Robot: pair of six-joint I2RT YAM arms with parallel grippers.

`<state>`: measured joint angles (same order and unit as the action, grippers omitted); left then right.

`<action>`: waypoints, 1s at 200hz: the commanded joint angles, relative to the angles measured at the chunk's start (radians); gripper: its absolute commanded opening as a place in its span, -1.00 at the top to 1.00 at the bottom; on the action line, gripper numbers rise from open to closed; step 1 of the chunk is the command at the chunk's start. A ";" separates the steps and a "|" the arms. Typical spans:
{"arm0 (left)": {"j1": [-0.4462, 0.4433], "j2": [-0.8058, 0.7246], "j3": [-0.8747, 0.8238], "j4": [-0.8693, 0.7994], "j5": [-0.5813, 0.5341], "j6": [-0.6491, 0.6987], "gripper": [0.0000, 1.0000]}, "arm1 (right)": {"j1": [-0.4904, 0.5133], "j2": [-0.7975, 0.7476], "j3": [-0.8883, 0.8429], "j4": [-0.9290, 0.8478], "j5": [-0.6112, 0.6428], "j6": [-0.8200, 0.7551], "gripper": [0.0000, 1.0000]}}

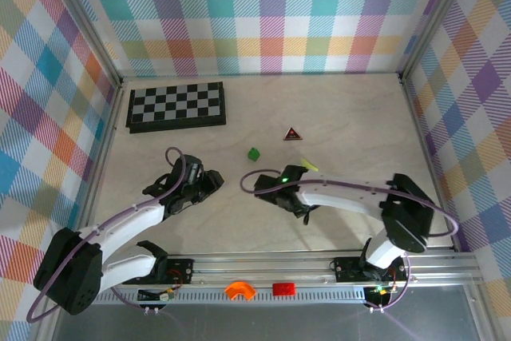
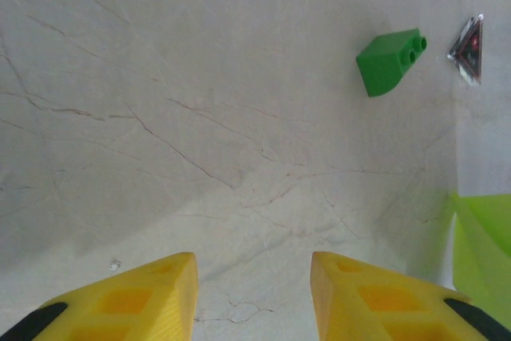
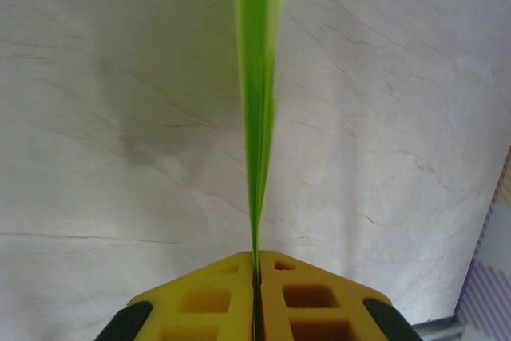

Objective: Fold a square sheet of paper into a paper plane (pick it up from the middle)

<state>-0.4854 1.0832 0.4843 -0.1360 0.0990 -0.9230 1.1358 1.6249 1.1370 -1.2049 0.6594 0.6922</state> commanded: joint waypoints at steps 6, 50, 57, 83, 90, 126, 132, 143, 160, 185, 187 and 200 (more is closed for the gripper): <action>0.026 -0.054 -0.030 -0.055 -0.023 0.001 0.16 | 0.065 0.099 0.082 0.035 -0.016 -0.083 0.72; 0.052 -0.117 -0.035 -0.086 -0.004 0.011 0.13 | 0.083 0.095 0.120 0.238 -0.259 -0.155 0.46; 0.053 -0.125 -0.033 -0.089 0.001 0.011 0.13 | 0.078 0.050 0.097 0.311 -0.314 -0.159 0.24; 0.056 -0.130 -0.017 -0.088 0.017 0.023 0.09 | -0.010 -0.125 -0.055 0.608 -0.520 -0.137 -0.15; 0.058 -0.124 -0.009 -0.096 0.020 0.033 0.09 | -0.066 -0.160 -0.104 0.662 -0.571 -0.113 -0.18; 0.057 -0.061 0.002 -0.060 0.068 0.079 0.20 | -0.360 -0.308 -0.380 0.925 -0.869 0.052 0.03; 0.057 -0.047 -0.002 -0.034 0.081 0.081 0.23 | -0.395 -0.322 -0.415 0.961 -0.913 0.075 0.13; 0.057 -0.019 -0.006 0.010 0.094 0.076 0.32 | -0.444 -0.333 -0.471 1.012 -0.977 0.108 0.25; 0.057 0.035 0.005 0.067 0.122 0.063 0.48 | -0.477 -0.317 -0.513 1.066 -1.041 0.132 0.42; 0.056 0.101 0.005 0.153 0.160 0.025 0.56 | -0.481 -0.232 -0.518 1.117 -1.110 0.134 0.55; 0.055 0.105 0.006 0.157 0.162 0.023 0.57 | -0.480 -0.222 -0.516 1.118 -1.112 0.135 0.57; 0.054 0.129 0.007 0.173 0.183 0.015 0.59 | -0.481 -0.168 -0.509 1.127 -1.115 0.146 0.64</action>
<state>-0.4404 1.1793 0.4629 -0.0540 0.2207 -0.8822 0.6556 1.3815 0.6155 -0.1772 -0.3473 0.7971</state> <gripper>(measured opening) 0.213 0.202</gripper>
